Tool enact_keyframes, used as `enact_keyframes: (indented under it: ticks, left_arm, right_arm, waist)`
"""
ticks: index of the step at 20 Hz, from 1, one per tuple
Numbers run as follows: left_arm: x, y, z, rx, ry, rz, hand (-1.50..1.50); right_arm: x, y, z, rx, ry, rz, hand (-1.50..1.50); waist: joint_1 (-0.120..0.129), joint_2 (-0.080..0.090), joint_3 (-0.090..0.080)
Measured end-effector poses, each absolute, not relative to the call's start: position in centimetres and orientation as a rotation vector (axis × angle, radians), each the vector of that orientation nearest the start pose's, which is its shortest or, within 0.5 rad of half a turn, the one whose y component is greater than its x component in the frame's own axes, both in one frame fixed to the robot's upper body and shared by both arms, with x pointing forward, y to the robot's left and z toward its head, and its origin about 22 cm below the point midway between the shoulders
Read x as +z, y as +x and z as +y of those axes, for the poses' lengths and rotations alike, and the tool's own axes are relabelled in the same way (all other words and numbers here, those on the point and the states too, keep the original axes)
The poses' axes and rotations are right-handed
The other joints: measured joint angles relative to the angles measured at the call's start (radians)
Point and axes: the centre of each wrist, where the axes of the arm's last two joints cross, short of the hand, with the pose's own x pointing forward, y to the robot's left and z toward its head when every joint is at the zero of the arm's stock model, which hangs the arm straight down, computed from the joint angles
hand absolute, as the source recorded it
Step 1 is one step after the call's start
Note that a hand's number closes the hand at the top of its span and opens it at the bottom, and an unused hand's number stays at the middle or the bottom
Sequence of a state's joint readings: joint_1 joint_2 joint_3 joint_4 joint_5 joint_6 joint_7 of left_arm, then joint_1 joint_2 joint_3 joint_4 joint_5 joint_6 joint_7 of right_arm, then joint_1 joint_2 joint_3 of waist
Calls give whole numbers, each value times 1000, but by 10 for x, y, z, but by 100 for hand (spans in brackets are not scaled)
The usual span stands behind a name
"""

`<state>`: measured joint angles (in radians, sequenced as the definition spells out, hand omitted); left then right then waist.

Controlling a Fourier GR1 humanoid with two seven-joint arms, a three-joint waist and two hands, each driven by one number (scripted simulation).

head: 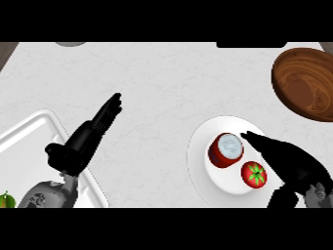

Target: Pick the tomato from the plate and place it in the bowl

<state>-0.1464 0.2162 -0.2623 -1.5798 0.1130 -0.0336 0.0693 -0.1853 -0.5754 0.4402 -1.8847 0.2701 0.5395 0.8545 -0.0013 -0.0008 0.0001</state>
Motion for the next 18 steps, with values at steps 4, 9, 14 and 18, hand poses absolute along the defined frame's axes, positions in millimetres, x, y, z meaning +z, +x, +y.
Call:
enact_keyframes:
  ticks: [4, 9, 14, 18]
  left_arm:
    - [35, 264, 205, -379, -168, -1588, 0]
    - [36, 265, 210, -378, -168, -1586, 0]
    - [37, 262, 205, -379, -168, -1590, 0]
    - [34, 262, 209, -375, -168, -1591, 0]
  right_arm:
    - [96, 240, -214, 1298, -590, -804, -150]
    - [81, 237, -219, 1278, -637, -779, -150]
    - [61, 239, -229, 1274, -628, -755, -150]
    - [47, 241, -235, 1268, -619, -737, -150]
  waist:
    - [2, 0, 0]
    - [1, 0, 0]
    - [1, 0, 0]
    - [1, 1, 0]
